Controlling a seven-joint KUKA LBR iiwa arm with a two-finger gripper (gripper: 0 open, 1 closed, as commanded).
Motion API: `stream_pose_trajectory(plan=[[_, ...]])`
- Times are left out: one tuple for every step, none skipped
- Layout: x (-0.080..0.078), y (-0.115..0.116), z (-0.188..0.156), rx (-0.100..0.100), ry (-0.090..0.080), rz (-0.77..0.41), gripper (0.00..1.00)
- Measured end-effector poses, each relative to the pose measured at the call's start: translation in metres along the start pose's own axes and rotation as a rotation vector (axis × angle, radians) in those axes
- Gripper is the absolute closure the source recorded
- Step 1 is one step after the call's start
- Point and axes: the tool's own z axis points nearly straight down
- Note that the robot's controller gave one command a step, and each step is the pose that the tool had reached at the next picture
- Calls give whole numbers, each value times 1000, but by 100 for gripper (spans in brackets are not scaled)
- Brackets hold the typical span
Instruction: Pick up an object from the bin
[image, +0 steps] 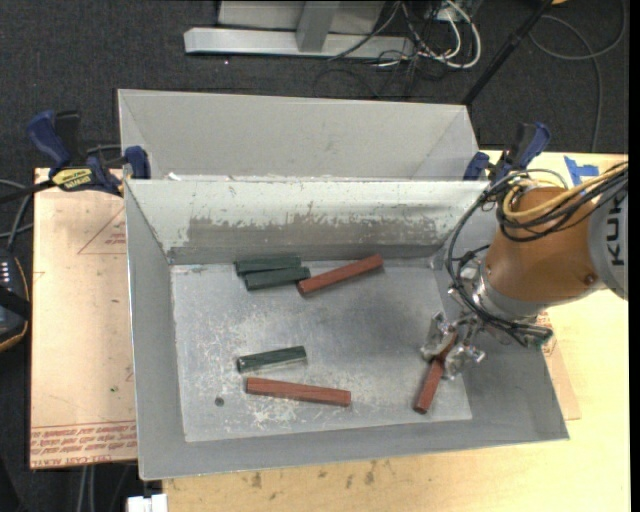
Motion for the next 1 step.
stream_pose_trajectory(plan=[[-43,-4,-175,-2,6,-105,100]])
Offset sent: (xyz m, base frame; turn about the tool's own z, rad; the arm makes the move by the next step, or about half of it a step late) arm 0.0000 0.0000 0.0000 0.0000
